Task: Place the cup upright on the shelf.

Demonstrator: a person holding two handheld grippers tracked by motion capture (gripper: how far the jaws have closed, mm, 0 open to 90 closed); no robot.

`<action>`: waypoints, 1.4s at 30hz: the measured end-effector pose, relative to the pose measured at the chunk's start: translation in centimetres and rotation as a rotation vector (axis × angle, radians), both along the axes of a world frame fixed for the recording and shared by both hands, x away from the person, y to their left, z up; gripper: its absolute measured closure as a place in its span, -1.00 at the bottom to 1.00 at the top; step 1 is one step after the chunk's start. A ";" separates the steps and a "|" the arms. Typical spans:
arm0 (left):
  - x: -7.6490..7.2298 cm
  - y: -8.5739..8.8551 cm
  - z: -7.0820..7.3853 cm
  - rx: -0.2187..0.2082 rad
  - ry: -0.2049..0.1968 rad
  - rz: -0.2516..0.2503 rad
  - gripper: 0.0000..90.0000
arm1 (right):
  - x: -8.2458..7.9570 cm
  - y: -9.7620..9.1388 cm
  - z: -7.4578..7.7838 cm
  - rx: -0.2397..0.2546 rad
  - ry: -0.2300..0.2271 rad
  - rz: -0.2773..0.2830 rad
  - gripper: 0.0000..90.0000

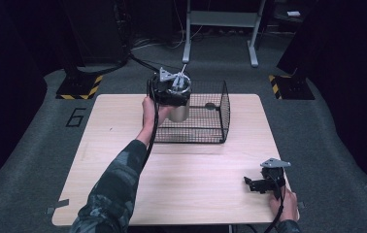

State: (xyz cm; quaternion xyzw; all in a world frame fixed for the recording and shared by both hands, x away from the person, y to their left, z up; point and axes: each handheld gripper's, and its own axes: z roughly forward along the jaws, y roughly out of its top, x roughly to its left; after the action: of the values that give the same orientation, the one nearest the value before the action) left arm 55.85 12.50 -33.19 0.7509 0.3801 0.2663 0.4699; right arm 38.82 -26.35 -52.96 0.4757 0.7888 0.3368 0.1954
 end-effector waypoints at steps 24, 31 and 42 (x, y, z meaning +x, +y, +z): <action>1.9 -1.4 -4.2 -0.004 0.049 0.087 -0.91 | 0.2 0.0 -0.1 -0.005 -0.014 0.000 -1.00; 2.2 -1.5 -5.7 -0.007 0.075 0.102 -0.91 | 0.1 0.0 0.0 -0.007 -0.008 0.001 -1.00; 2.5 -2.4 -6.9 0.003 0.082 0.105 -0.91 | 0.1 0.0 0.0 -0.012 -0.002 0.007 -1.00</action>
State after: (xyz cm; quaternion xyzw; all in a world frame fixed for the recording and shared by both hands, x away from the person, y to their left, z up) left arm 58.33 10.09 -40.12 0.7411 0.4373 0.2601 0.4381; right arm 38.96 -26.34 -52.97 0.4713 0.7923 0.3331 0.1980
